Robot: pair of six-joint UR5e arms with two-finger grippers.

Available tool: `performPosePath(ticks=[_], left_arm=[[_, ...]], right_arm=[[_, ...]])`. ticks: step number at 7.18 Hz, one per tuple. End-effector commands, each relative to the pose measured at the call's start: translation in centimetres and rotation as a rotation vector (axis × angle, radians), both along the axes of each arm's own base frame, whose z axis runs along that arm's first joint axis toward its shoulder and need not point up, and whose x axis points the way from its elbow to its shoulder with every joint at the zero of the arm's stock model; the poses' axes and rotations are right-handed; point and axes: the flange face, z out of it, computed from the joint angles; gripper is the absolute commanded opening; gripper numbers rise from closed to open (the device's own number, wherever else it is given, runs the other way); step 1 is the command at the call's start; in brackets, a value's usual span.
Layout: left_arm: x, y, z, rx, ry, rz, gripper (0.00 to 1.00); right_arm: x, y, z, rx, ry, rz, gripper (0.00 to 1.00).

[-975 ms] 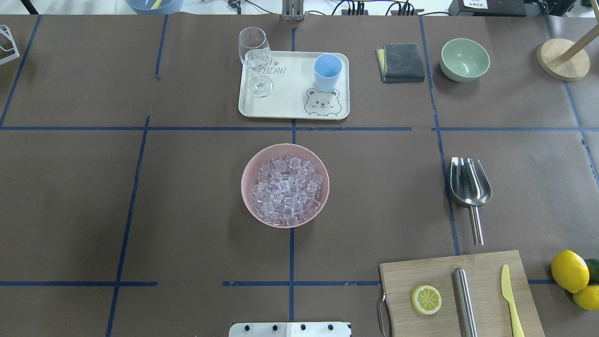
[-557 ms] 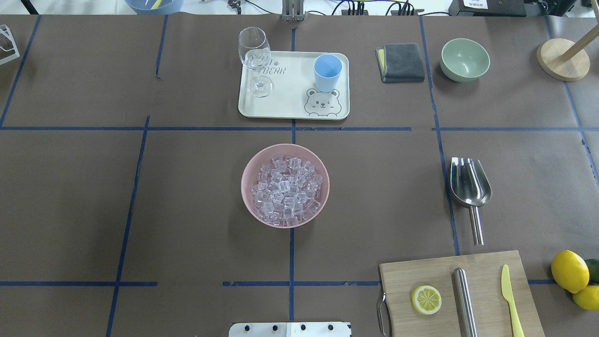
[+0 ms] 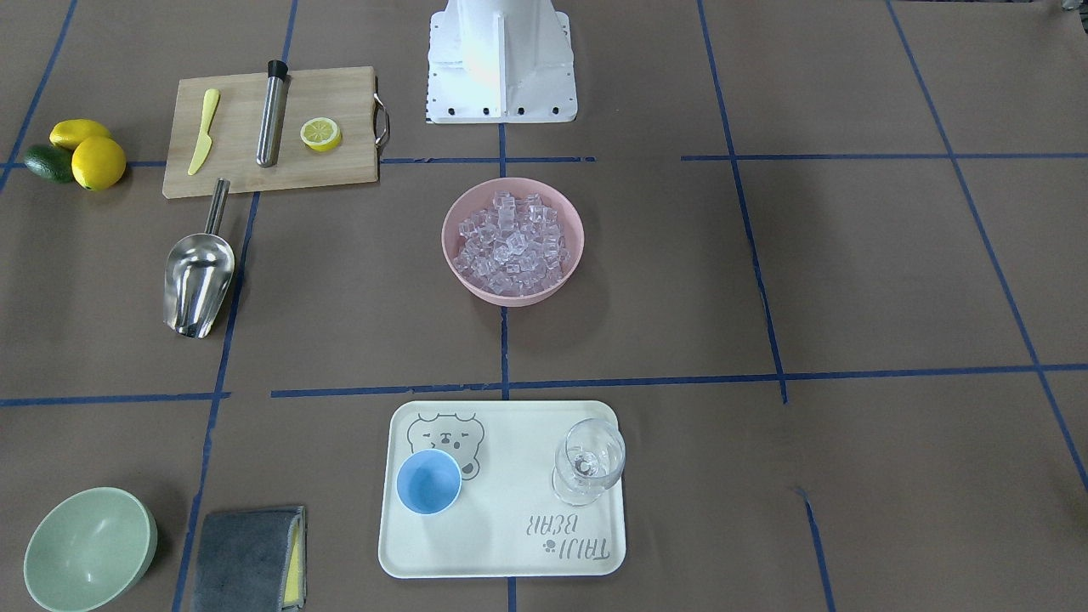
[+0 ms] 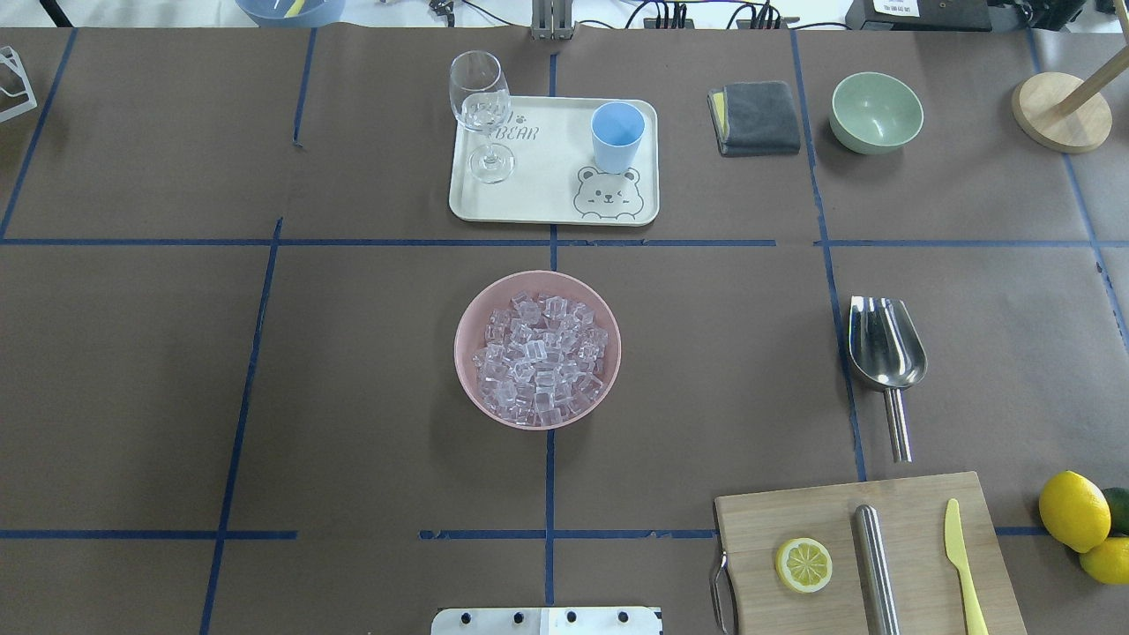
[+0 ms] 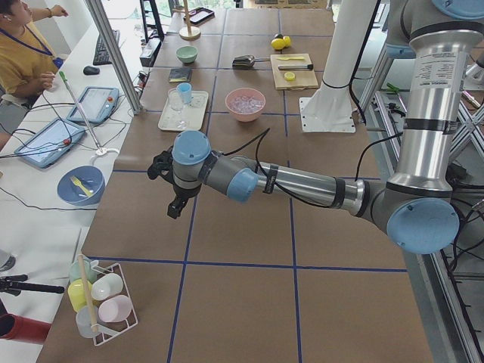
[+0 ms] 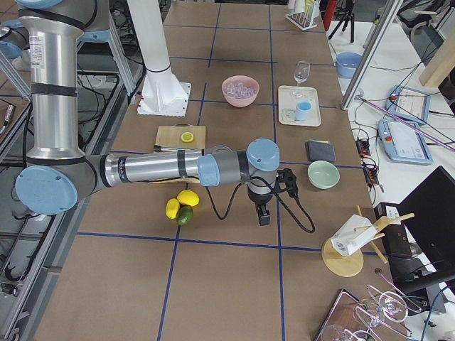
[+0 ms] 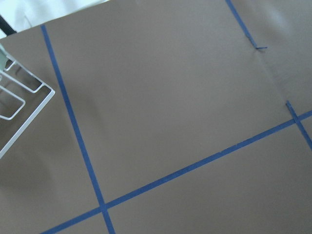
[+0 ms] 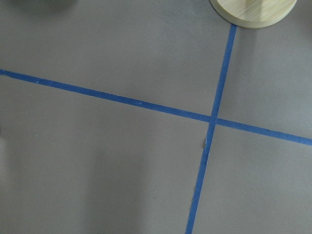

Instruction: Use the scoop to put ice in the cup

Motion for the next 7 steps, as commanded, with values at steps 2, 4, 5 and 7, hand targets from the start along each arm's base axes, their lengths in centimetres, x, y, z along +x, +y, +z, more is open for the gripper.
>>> performPosePath(ticks=[2,4,5,7], left_arm=[[13.6,1.1,-6.3,0.421,0.094,0.261,1.00],[23.1,2.3,-9.8,0.548,0.161,0.412,1.00],[30.5,2.6,-13.4,0.590,0.211,0.516,1.00],[39.7,5.8,-15.5,0.660,0.254,0.615,1.00]], right_arm=[[-2.1,-0.6,-0.9,0.033,-0.006,-0.034,1.00],[-2.9,-1.0,-1.9,0.061,-0.009,-0.048,1.00],[-2.9,-0.9,-2.7,0.052,-0.016,-0.026,1.00],[-5.1,-0.6,-5.6,0.051,-0.030,-0.014,1.00]])
